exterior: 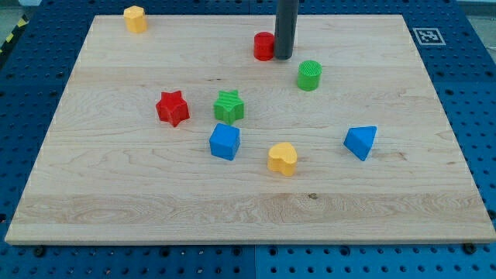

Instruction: Move the red circle to the top center

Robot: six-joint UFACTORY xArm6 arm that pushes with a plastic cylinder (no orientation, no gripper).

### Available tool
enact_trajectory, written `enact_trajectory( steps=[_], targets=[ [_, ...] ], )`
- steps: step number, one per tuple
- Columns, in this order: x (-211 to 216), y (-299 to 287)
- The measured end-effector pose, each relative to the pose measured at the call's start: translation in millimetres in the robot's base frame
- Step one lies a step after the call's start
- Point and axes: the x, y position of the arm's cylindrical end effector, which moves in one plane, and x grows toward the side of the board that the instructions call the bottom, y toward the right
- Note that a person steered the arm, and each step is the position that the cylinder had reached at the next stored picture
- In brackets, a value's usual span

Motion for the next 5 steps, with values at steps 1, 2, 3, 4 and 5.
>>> enact_trajectory(
  steps=[1,2,3,4,5],
  targets=[
    [0,-6],
    [1,-17],
    [5,-18],
    [31,-19],
    [49,-32]
  ],
)
